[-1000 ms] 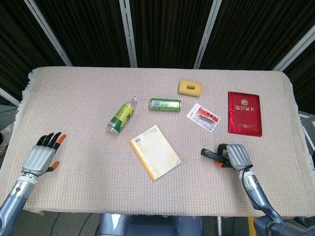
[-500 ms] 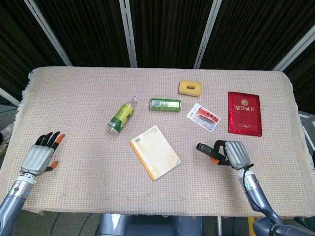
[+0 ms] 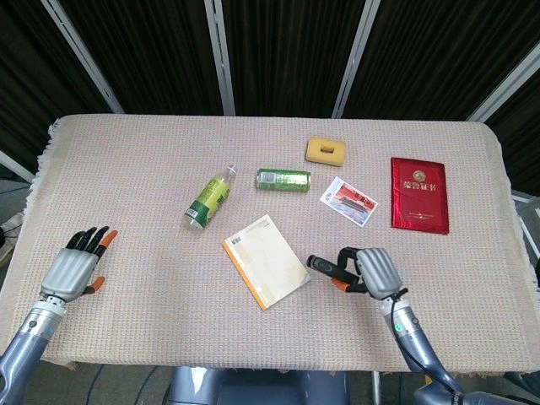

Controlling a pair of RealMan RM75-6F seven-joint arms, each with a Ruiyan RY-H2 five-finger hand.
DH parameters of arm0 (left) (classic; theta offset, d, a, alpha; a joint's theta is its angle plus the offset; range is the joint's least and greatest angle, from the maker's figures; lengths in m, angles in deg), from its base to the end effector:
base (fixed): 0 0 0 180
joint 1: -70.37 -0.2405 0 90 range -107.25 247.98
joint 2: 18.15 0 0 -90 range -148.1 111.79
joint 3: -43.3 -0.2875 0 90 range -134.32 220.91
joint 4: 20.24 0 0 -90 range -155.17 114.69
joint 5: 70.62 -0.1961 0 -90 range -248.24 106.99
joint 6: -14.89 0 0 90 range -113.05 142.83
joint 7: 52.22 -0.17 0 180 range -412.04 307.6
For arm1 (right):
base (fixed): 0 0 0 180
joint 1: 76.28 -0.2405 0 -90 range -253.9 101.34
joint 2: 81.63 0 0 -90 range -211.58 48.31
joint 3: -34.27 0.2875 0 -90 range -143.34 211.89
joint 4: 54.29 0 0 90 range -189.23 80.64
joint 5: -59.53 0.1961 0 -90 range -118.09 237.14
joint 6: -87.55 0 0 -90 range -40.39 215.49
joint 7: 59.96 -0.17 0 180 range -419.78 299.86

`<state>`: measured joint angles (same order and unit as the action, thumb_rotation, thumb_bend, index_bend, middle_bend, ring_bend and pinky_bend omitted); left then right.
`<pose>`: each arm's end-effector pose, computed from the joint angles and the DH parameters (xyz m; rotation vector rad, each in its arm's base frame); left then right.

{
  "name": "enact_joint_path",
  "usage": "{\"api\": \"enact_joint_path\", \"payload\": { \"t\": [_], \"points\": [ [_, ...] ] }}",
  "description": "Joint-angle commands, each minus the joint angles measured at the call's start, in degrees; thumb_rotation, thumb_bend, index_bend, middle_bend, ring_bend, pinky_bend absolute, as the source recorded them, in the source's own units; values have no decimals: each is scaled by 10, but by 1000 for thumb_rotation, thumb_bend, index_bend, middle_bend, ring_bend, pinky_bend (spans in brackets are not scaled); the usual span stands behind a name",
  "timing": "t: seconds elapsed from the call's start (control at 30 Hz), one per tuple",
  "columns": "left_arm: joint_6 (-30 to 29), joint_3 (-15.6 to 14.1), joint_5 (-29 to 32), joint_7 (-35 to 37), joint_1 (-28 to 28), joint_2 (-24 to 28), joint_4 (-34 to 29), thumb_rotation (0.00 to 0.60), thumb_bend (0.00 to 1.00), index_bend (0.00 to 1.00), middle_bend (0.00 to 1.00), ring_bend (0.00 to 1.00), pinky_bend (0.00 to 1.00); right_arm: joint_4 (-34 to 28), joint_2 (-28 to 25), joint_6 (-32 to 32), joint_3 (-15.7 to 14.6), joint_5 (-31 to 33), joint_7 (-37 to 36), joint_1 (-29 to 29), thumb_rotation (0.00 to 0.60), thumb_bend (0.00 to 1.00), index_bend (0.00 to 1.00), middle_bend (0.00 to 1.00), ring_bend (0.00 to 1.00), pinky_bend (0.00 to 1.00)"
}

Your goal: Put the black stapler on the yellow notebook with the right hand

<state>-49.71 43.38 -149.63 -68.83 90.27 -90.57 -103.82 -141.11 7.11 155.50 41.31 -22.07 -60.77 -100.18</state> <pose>-0.3342 0.2817 0.0937 -1.7628 -0.8044 -0.5641 -0.2262 -0.3041 0.0105 1.6159 -1.1970 1.2093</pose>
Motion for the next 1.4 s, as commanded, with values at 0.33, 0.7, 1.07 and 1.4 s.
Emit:
{"api": "enact_joint_path", "payload": {
  "t": [0.33, 0.7, 1.07, 1.4],
  "points": [
    [8, 2, 4, 25, 2, 4, 20, 600, 308, 0, 0, 0, 103, 17, 112, -38, 24, 50, 117, -47, 600, 225, 720, 590, 719, 809],
    [11, 2, 3, 41, 4, 6, 26, 600, 309, 0, 0, 0, 103, 66, 174, -68, 57, 93, 153, -88, 600, 226, 719, 590, 720, 809],
    [19, 2, 4, 55, 7, 8, 32, 600, 309, 0, 0, 0, 104, 109, 211, -91, 78, 120, 161, -120, 600, 226, 719, 590, 720, 809],
    [21, 3, 6, 65, 7, 7, 39, 600, 311, 0, 0, 0, 103, 149, 232, -98, 83, 128, 151, -135, 600, 220, 505, 464, 577, 715]
  ]
}}
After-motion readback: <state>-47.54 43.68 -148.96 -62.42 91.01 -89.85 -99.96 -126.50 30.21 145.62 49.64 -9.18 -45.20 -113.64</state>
